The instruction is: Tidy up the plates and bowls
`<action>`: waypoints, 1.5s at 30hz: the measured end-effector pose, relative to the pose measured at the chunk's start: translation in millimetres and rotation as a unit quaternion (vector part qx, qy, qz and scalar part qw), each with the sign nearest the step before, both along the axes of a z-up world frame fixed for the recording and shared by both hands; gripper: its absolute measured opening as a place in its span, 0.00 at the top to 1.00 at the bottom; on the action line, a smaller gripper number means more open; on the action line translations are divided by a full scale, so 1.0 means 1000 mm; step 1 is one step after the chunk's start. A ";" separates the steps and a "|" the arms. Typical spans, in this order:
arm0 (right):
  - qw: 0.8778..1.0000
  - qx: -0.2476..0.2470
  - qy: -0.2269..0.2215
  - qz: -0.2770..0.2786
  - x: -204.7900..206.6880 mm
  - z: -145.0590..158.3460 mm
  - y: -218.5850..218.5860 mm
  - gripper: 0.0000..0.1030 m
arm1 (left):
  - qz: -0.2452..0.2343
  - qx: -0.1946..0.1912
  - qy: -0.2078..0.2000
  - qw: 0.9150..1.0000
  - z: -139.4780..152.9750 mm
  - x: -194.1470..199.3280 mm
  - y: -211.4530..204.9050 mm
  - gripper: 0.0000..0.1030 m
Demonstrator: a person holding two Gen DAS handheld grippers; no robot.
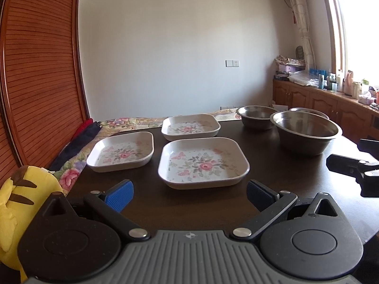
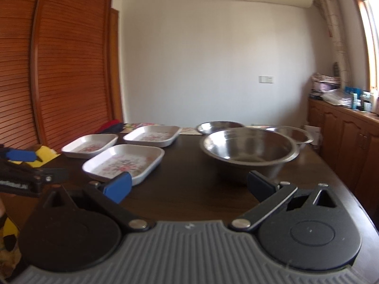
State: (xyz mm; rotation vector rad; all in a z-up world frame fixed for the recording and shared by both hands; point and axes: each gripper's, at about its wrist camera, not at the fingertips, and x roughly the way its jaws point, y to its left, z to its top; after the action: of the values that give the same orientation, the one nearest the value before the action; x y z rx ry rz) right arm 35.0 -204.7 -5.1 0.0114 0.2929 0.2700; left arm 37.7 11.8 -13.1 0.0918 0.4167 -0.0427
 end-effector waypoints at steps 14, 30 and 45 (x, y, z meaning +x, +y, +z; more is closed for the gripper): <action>0.994 -0.019 0.043 0.103 0.061 0.012 0.039 0.17 | -0.012 -0.023 0.018 1.000 0.007 0.062 0.035 0.08; 0.981 -0.041 0.126 0.139 0.119 -0.008 0.071 0.54 | -0.036 -0.022 0.063 0.997 -0.013 0.131 0.060 0.36; 0.980 -0.056 0.141 0.128 0.137 -0.014 0.075 0.71 | -0.058 -0.041 0.096 0.993 -0.026 0.149 0.063 0.73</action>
State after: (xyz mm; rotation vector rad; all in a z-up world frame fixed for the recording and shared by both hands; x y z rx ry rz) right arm 171.7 -129.5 -19.4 -0.0996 0.5933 0.5089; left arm 187.0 74.6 -39.1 0.0306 0.6017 -0.1846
